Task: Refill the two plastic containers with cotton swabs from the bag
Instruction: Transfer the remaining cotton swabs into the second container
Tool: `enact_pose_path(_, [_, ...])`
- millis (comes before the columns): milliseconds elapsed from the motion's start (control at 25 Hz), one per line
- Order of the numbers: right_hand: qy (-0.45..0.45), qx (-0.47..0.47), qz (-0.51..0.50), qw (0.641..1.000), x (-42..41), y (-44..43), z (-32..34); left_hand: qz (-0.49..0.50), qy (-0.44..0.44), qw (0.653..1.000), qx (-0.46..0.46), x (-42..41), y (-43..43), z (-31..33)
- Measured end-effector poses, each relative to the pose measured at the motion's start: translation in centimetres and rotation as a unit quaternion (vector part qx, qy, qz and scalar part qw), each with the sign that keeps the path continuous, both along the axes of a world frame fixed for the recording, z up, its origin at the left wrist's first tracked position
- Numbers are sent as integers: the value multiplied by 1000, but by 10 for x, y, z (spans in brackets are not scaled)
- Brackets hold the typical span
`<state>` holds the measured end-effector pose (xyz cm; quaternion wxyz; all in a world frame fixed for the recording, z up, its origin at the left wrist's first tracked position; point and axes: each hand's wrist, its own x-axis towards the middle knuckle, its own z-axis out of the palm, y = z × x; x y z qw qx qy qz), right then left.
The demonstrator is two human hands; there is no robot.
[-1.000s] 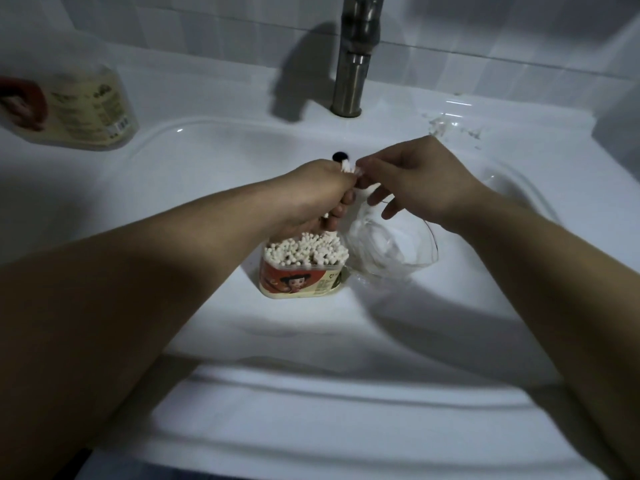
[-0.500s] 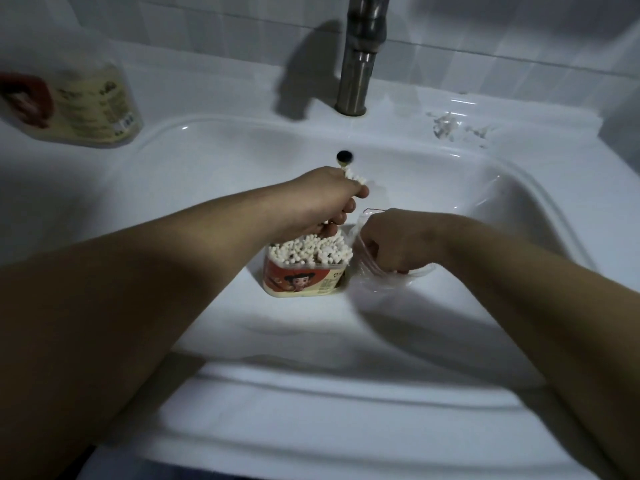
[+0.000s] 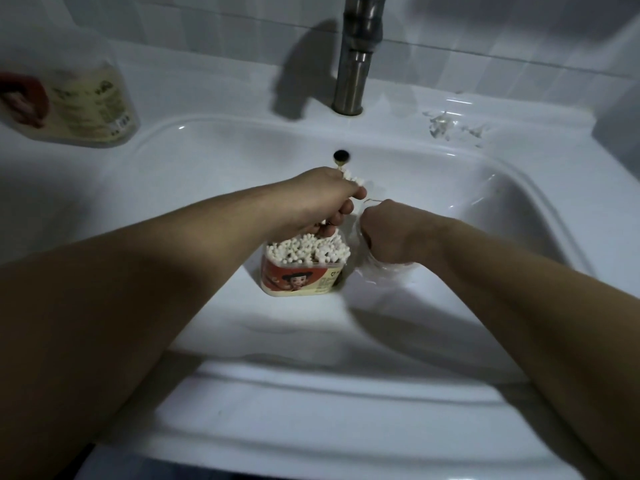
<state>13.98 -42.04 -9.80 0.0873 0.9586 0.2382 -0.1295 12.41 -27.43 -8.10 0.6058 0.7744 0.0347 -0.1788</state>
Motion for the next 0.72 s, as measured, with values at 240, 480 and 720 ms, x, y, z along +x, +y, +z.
enact_pose_path(240, [40, -37, 49, 997, -4, 1, 1, -1, 0, 1000, 4, 0, 1, 1])
enact_pose_path(480, [40, -49, 51, 997, -8, 1, 13, -4, -7, 1000, -1, -1, 1, 1])
enact_pose_path(720, [25, -11, 50, 998, -6, -1, 17, -12, -15, 1000, -19, -3, -2, 3])
